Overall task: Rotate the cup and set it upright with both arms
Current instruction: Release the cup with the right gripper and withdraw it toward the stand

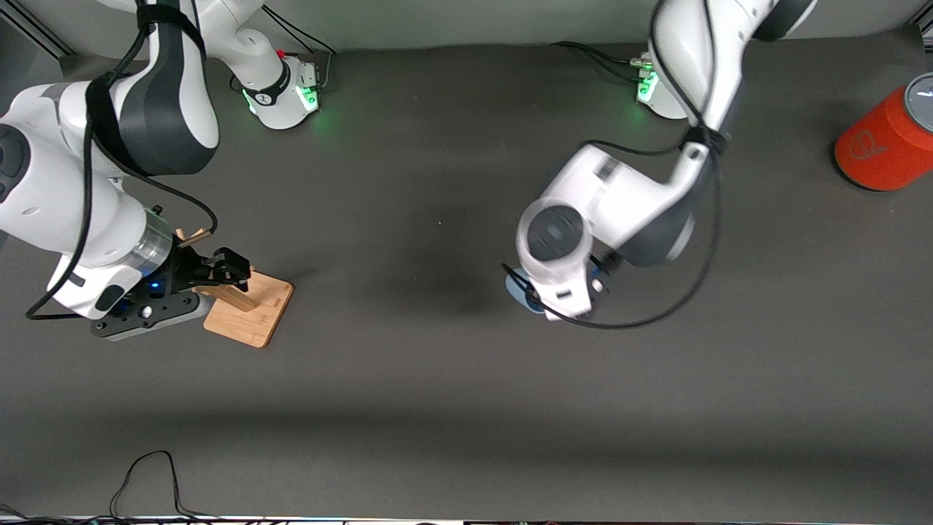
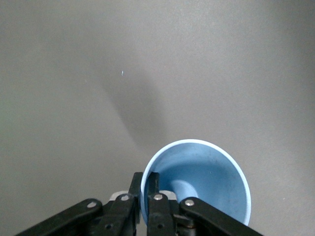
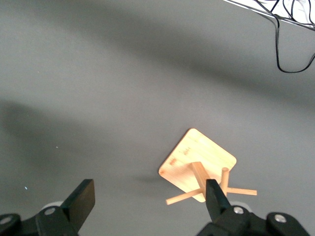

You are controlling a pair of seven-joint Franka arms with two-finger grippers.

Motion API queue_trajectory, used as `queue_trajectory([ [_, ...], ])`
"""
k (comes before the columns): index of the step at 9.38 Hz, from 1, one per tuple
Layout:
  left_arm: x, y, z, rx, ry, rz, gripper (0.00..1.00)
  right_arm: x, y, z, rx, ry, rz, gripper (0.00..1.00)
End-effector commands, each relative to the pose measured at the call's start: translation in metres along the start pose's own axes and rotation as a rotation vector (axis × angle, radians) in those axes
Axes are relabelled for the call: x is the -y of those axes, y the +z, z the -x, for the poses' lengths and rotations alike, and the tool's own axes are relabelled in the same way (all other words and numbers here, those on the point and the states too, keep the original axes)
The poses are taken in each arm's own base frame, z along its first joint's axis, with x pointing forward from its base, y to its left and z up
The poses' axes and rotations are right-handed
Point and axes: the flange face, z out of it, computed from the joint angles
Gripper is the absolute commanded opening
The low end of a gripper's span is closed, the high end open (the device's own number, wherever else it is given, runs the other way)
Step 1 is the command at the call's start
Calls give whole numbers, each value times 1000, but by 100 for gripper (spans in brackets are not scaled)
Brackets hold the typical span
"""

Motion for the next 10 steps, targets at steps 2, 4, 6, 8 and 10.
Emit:
queue_trajectory([
  [2,45,53,77,-199,-142,19,0,-52,-12,21,11,-82,-2,100],
  [4,67,87,106,-276,-197,0,0,-64,-10,26,28,-111,-14,100],
  [6,75,104,117,-334,-244,-9,0,-63,-9,26,30,-123,-15,100],
  [8,74,108,122,-327,-237,1,0,-63,-6,24,28,-119,-16,100],
  [10,73,126,123,-342,-222,-22,83,-67,-11,26,20,-118,-17,100],
])
